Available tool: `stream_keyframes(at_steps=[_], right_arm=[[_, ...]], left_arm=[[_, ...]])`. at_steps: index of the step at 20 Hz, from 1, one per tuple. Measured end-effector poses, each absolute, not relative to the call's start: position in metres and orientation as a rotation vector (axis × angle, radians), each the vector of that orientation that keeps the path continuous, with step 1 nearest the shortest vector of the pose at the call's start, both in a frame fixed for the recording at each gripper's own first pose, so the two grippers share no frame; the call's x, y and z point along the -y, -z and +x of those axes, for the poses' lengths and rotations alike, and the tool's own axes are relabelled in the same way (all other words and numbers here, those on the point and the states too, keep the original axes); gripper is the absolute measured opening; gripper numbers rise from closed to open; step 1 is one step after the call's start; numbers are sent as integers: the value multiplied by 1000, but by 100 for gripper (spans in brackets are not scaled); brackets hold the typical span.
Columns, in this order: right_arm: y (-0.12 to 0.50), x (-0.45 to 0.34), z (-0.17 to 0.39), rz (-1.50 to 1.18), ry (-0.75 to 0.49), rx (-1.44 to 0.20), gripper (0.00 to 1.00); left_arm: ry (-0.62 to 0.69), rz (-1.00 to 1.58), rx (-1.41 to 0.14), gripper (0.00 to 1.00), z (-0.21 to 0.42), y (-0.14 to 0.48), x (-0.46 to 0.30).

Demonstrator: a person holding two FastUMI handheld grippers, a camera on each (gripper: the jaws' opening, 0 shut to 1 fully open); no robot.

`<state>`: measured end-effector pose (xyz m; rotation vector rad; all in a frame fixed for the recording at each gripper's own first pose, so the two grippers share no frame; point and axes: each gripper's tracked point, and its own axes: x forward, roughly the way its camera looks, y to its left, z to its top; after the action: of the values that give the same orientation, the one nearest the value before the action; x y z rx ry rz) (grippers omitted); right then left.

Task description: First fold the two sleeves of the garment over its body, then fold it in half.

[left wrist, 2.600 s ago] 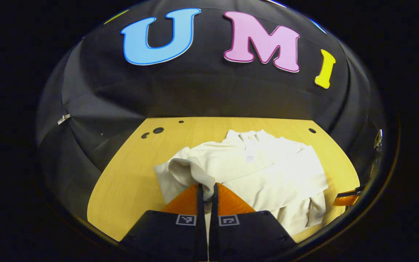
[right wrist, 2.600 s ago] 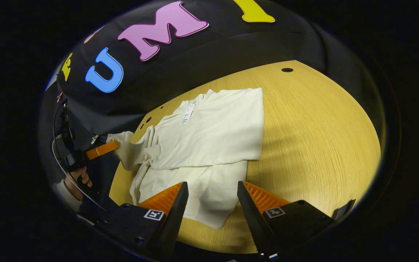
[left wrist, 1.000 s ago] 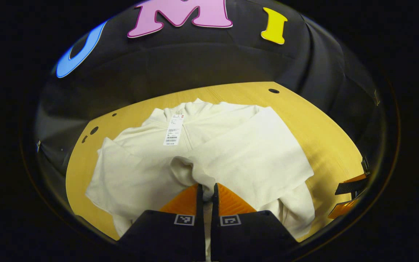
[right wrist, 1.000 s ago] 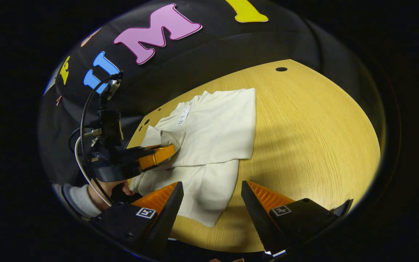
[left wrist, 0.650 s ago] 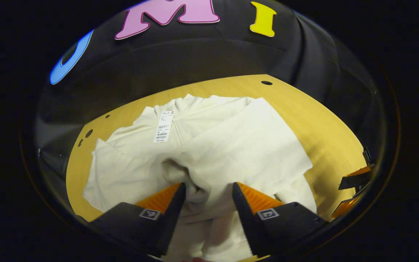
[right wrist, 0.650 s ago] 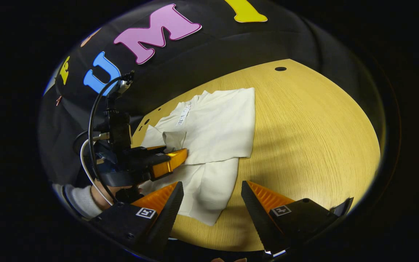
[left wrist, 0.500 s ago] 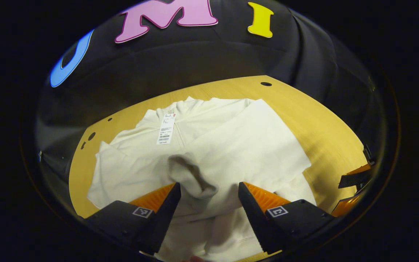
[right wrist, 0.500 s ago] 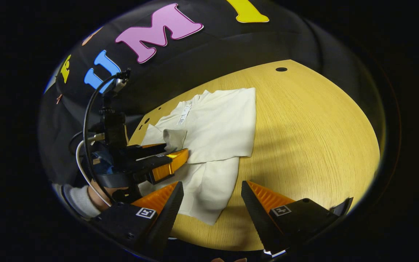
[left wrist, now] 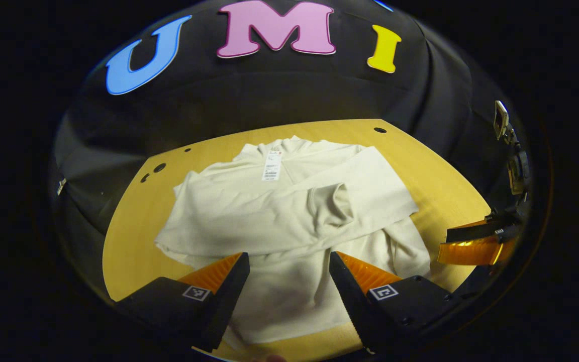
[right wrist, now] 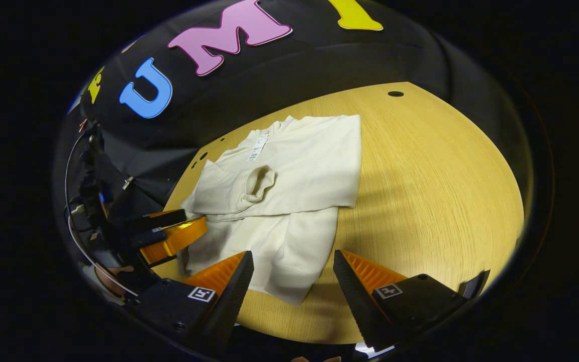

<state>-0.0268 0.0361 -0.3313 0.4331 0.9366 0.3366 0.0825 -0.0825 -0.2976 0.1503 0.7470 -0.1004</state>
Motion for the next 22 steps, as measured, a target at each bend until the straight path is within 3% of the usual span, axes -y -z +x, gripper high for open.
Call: stream_keyframes(at_steps=[8, 16, 22], right_arm=[[350, -40, -43, 373, -298, -1011, 98], [373, -58, -47, 253, -292, -1067, 98], [391, -64, -44, 105, -286, -1081, 98]], left_arm=[[-38, 76, -840, 99, 17, 321, 13], [-48, 61, -975, 99, 7, 371, 0], [-22, 32, -986, 98, 16, 371, 8]])
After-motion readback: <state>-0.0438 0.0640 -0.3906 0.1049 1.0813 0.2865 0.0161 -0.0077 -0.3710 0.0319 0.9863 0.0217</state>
